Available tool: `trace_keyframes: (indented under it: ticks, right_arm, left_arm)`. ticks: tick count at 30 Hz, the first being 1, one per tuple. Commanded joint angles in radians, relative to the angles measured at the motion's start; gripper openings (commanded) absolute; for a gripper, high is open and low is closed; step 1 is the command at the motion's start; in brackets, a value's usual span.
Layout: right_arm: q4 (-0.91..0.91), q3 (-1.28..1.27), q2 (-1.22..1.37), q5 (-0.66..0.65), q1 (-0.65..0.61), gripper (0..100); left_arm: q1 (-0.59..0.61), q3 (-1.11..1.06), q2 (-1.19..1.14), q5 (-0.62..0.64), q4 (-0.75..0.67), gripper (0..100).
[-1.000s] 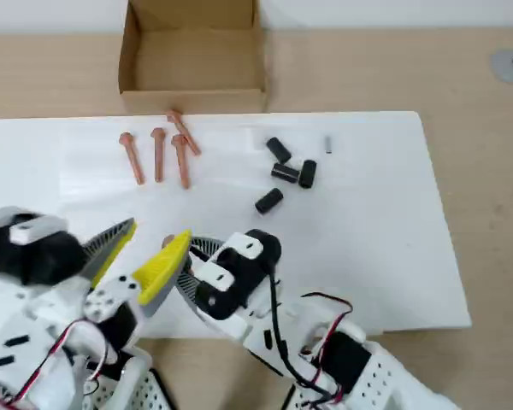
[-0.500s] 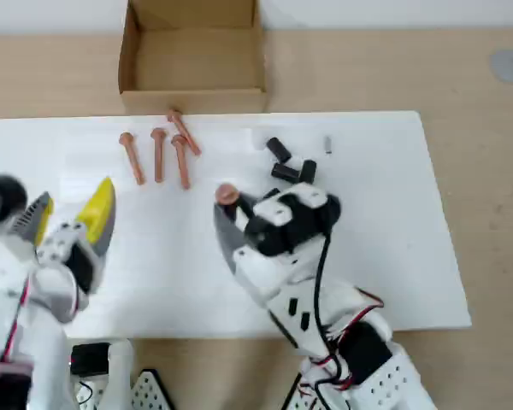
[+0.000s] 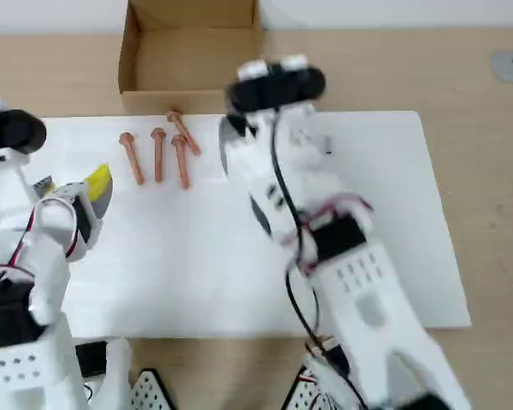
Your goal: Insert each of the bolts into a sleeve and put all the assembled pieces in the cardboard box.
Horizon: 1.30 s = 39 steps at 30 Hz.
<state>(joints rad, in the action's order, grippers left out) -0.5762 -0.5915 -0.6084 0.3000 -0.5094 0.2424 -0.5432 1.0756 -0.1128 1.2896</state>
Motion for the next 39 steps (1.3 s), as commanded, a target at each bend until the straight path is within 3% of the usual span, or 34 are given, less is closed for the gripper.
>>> trace_keyframes:
  ticks: [1, 10, 23, 30, 39]
  right_arm:
    - [0.008, 0.234, 0.193, -0.012, 0.027, 1.0]
    - [0.009, 0.753, 0.754, -0.011, 0.117, 1.0]
    - [0.0, 1.573, 1.451, -0.011, 0.17, 1.0]
    - [-0.051, 1.797, 1.684, -0.012, 0.18, 1.2]
    - [-0.144, 1.951, 1.797, -0.046, 0.22, 1.2]
  left_arm:
    - [0.012, -0.044, -0.005, -0.008, -0.078, 26]
    - [0.008, -0.189, -0.005, -0.005, -0.121, 26]
    - [0.012, -0.226, 0.001, -0.006, -0.115, 26]
    - [0.014, -0.296, 0.002, -0.006, -0.114, 26]
    - [0.006, -0.29, 0.004, -0.006, -0.114, 26]
